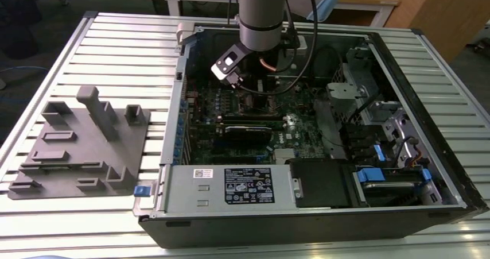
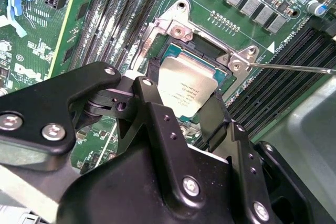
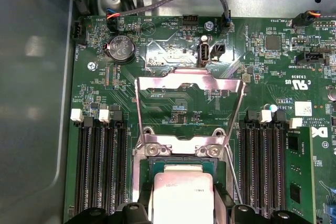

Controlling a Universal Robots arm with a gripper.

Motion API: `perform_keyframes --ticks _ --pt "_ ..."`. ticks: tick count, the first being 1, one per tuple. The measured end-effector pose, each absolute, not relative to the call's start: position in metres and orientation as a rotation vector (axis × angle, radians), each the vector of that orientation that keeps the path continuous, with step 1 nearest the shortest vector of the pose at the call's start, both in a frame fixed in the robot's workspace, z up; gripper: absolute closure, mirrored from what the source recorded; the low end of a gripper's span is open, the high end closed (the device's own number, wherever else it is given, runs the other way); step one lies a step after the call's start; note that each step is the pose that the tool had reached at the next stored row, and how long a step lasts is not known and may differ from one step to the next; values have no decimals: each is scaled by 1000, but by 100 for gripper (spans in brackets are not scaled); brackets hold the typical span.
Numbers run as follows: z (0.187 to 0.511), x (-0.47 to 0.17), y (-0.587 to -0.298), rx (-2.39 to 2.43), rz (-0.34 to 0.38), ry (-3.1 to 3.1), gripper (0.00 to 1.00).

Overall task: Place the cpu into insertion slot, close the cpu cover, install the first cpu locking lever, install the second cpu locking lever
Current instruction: 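Place the cpu into insertion slot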

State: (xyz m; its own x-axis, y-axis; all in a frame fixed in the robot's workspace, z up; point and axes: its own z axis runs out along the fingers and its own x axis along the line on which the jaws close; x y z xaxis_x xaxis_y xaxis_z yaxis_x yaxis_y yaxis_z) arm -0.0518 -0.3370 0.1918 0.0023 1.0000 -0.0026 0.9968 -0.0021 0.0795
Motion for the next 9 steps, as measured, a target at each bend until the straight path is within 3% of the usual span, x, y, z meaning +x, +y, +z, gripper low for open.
perform_keyframes --ticks 9 --pt "192 -52 -337 2182 84 2177 46"
